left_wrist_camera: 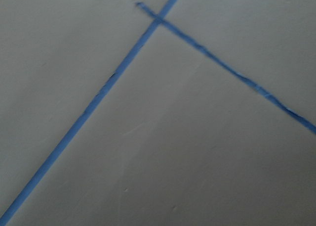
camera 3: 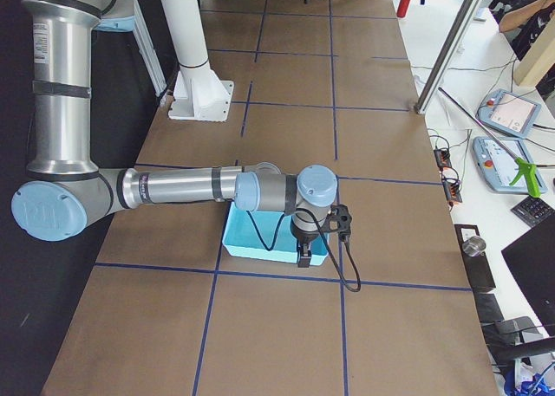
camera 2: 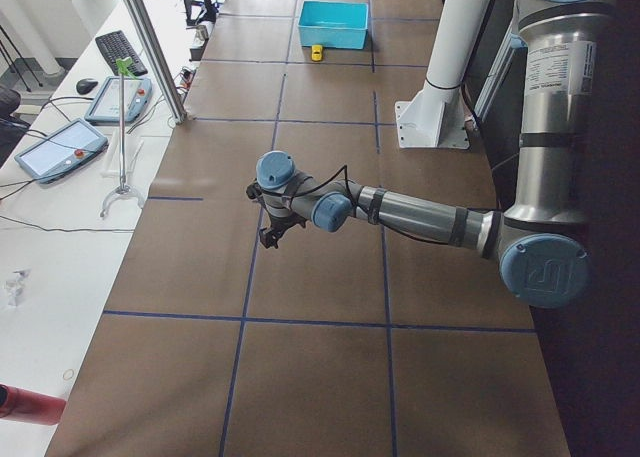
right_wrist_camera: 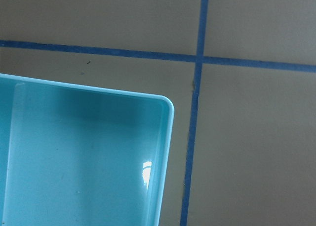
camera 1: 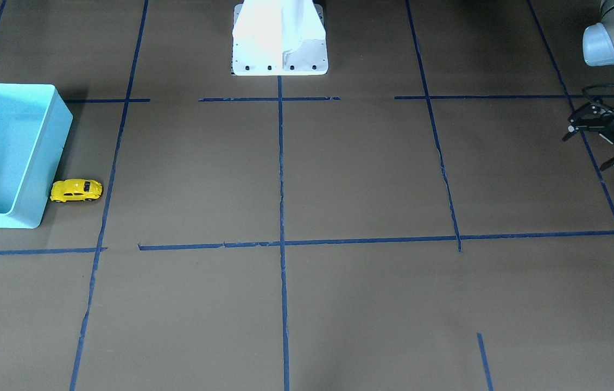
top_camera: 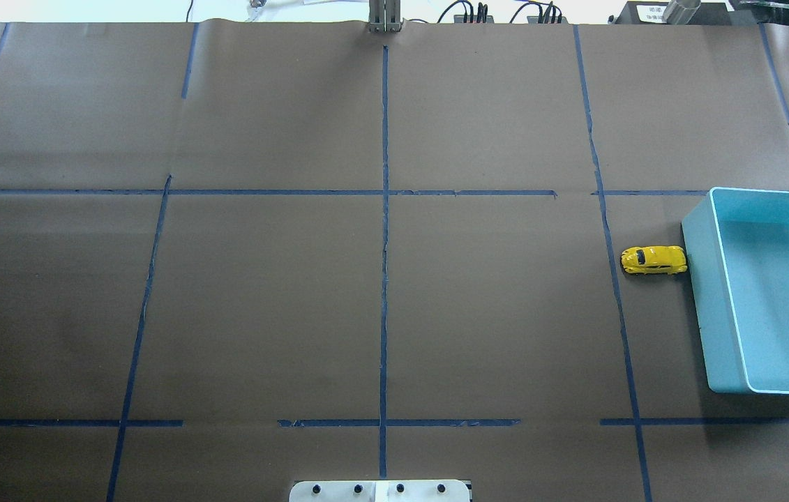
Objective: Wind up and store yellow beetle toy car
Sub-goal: 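Reach the right gripper down to the car beside the blue bin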
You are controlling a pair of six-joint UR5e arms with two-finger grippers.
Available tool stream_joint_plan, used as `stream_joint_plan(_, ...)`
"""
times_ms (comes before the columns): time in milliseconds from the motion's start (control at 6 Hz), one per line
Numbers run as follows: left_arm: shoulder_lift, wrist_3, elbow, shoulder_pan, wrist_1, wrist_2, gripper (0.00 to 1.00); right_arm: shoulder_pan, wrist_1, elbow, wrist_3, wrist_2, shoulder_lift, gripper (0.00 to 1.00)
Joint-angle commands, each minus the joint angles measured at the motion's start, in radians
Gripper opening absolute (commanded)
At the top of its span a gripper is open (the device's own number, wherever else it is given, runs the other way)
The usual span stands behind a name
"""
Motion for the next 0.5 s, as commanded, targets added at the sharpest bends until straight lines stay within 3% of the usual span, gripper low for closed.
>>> stream_joint_plan(0, 0.006, -0.006, 0.007, -0.084, 0.162, 0.052, 1.0, -0.204, -0.007, 0.042, -0.002, -0.113, 0.121, 1.0)
stream_joint_plan(333, 0.007, -0.026, 0.033, -0.205, 0.301, 0.052, 1.0, -0.367, -0.01, 0.147, -0.002, -0.167, 0.156, 1.0)
